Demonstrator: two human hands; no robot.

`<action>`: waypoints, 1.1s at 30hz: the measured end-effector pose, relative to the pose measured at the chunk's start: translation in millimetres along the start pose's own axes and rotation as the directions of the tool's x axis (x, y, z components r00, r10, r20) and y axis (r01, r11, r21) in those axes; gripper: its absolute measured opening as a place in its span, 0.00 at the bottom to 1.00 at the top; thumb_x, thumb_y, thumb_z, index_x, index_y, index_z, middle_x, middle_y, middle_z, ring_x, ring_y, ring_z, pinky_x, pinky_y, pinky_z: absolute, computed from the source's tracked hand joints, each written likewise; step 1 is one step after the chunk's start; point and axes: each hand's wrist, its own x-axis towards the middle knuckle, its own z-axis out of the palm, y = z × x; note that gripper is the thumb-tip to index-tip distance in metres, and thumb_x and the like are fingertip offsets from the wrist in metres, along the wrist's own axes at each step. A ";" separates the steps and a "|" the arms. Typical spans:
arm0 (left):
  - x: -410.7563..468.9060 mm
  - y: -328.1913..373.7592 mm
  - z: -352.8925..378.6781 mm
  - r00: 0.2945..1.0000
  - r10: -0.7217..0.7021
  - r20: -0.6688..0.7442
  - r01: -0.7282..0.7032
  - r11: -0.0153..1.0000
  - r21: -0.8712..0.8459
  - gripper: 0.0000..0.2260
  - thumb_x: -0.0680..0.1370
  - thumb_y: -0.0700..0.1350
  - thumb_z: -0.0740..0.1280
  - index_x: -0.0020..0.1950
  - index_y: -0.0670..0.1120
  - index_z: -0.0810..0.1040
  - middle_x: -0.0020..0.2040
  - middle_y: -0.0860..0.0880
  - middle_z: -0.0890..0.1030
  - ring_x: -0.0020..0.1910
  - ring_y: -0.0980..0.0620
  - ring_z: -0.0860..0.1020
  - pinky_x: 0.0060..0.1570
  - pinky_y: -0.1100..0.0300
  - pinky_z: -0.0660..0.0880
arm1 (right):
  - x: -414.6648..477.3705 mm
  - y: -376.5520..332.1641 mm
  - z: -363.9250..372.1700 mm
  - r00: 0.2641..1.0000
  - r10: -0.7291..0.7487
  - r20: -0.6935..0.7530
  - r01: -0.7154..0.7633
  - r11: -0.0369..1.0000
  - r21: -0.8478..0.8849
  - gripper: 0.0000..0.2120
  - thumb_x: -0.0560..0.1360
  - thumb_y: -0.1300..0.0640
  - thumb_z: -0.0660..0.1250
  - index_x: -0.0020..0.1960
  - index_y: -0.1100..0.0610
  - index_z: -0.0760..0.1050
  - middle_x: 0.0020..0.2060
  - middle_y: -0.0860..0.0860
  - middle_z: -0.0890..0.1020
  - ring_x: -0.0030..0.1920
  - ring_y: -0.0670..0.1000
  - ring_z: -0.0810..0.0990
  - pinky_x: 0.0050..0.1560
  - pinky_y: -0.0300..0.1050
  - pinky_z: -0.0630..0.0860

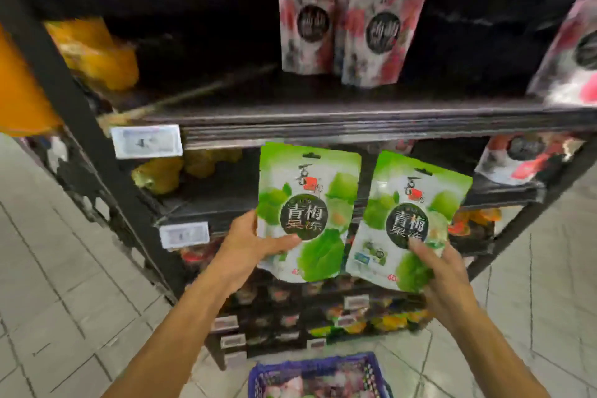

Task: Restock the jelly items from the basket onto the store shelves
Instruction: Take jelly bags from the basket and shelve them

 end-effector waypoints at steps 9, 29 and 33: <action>-10.4 190.8 28.5 0.929 0.370 0.018 -0.370 0.929 0.000 0.19 0.61 0.53 0.80 0.49 0.51 0.84 0.50 0.44 0.86 0.48 0.45 0.85 0.42 0.54 0.81 | -13.9 -196.3 45.7 0.953 -0.242 0.182 0.213 0.963 0.164 0.11 0.65 0.56 0.74 0.47 0.54 0.85 0.37 0.52 0.86 0.33 0.51 0.85 0.32 0.49 0.81; 25.7 435.0 88.5 0.726 0.682 -0.082 -0.660 0.726 0.196 0.14 0.65 0.50 0.77 0.46 0.45 0.85 0.43 0.49 0.87 0.42 0.52 0.86 0.35 0.64 0.78 | 33.0 -470.6 113.0 0.739 -0.667 0.091 0.668 0.743 0.024 0.13 0.65 0.57 0.79 0.45 0.61 0.82 0.32 0.51 0.85 0.30 0.47 0.83 0.28 0.40 0.77; 35.4 444.9 96.1 0.749 0.659 -0.070 -0.639 0.746 0.188 0.18 0.62 0.53 0.77 0.46 0.45 0.85 0.44 0.49 0.87 0.42 0.52 0.86 0.38 0.60 0.78 | 51.9 -512.8 132.7 0.784 -0.606 0.135 0.612 0.791 -0.006 0.20 0.66 0.57 0.80 0.51 0.67 0.79 0.31 0.54 0.85 0.28 0.50 0.83 0.26 0.40 0.77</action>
